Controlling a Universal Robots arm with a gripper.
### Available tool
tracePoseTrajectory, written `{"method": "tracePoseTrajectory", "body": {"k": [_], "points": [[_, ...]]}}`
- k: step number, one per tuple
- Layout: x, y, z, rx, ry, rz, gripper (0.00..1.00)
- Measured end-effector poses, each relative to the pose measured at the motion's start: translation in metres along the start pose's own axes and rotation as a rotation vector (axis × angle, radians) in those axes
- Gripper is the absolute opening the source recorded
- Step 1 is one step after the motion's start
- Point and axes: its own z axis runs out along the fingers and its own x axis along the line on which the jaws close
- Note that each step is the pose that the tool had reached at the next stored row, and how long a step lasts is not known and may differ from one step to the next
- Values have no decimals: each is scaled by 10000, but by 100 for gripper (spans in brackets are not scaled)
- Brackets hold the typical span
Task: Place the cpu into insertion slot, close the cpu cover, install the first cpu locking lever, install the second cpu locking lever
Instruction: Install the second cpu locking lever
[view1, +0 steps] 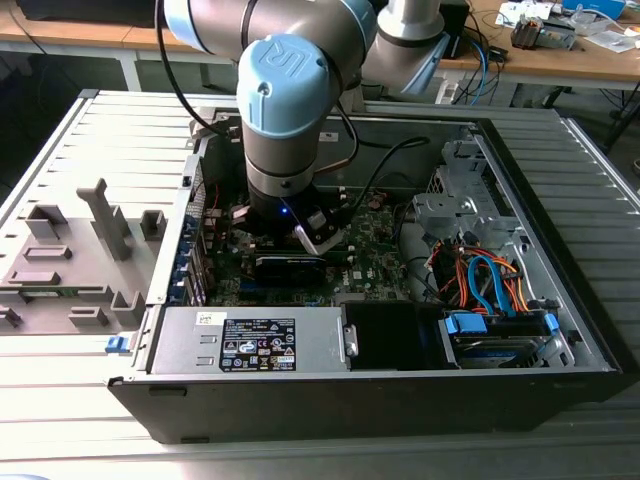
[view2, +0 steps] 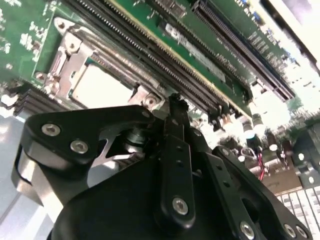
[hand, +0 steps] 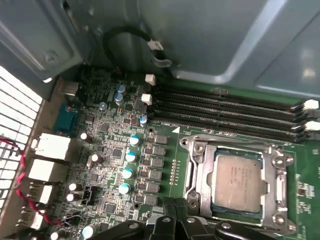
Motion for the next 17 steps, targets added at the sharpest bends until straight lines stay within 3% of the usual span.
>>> {"method": "tracePoseTrajectory", "body": {"k": [4, 15, 16, 17], "points": [[1, 7, -24, -4, -2, 2, 11], [9, -46, 13, -128, -22, -1, 11], [9, -46, 8, -139, -25, -1, 11], [7, -25, -64, -143, -26, -2, 11]]}}
